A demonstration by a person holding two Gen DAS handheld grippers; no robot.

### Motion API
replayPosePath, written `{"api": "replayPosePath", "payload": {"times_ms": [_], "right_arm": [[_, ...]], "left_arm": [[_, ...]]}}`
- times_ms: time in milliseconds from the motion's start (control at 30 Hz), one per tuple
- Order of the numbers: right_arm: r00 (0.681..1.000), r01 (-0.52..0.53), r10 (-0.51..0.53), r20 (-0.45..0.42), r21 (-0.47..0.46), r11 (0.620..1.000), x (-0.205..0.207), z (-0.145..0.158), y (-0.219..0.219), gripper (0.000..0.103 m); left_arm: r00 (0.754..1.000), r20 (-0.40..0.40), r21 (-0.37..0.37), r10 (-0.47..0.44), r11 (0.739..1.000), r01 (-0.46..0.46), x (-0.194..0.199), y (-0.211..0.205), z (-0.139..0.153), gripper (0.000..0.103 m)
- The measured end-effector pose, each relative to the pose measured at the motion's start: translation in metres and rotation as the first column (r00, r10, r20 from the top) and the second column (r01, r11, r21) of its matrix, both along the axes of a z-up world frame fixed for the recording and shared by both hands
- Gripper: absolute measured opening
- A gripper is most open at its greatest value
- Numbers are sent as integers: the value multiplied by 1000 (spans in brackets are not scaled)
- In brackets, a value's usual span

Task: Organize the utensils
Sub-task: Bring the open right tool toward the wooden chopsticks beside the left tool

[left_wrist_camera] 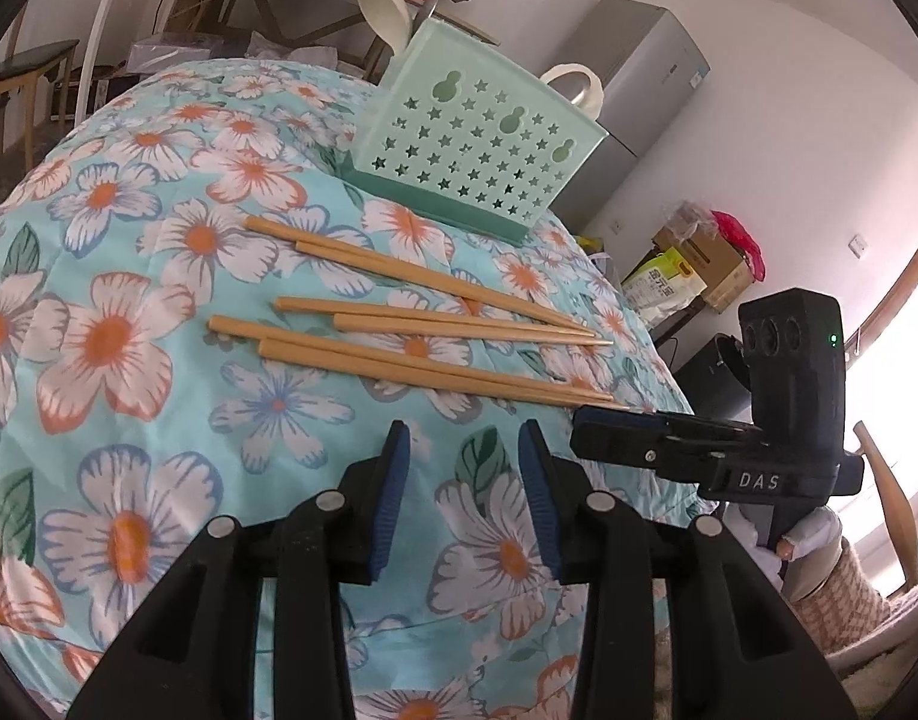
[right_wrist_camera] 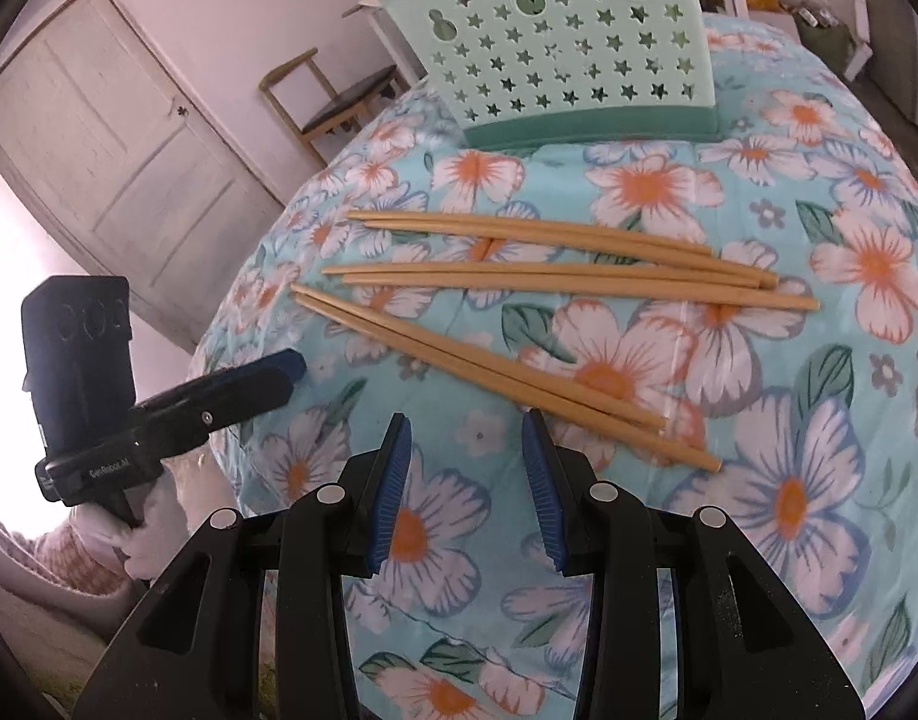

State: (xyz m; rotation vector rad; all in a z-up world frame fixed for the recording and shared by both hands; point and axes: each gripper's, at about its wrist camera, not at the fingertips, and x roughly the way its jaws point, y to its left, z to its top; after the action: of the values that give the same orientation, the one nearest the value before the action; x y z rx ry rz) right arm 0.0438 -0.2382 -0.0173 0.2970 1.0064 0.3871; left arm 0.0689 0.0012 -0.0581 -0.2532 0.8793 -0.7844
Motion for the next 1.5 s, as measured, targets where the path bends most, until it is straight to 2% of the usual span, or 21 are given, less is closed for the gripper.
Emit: {"api": "replayPosePath", "payload": {"times_ms": [233, 433, 533, 700, 900, 1333, 1500], "right_arm": [[999, 37, -37, 5, 38, 999, -4, 3, -7, 37], [990, 128, -132, 48, 71, 989, -14, 18, -33, 38], [983, 169, -172, 64, 53, 984, -12, 21, -42, 38], [980, 197, -198, 20, 32, 980, -8, 7, -49, 39], [987, 160, -160, -2, 75, 984, -19, 4, -45, 39], [994, 108, -107, -18, 130, 986, -34, 10, -35, 39], [993, 115, -113, -22, 138, 984, -31, 7, -32, 40]], "left_arm": [[999, 51, 28, -10, 1000, 9, -2, -5, 8, 36], [988, 146, 106, -39, 994, 24, -7, -19, 16, 39], [977, 204, 159, -68, 987, 35, -9, -30, 20, 40], [964, 246, 183, -99, 982, 54, -10, -39, 25, 42], [969, 222, 187, -107, 980, 66, -12, -41, 19, 43], [990, 121, 110, -66, 992, 53, -5, -31, 13, 44], [991, 117, 99, -64, 994, 52, -5, -29, 13, 44]]}}
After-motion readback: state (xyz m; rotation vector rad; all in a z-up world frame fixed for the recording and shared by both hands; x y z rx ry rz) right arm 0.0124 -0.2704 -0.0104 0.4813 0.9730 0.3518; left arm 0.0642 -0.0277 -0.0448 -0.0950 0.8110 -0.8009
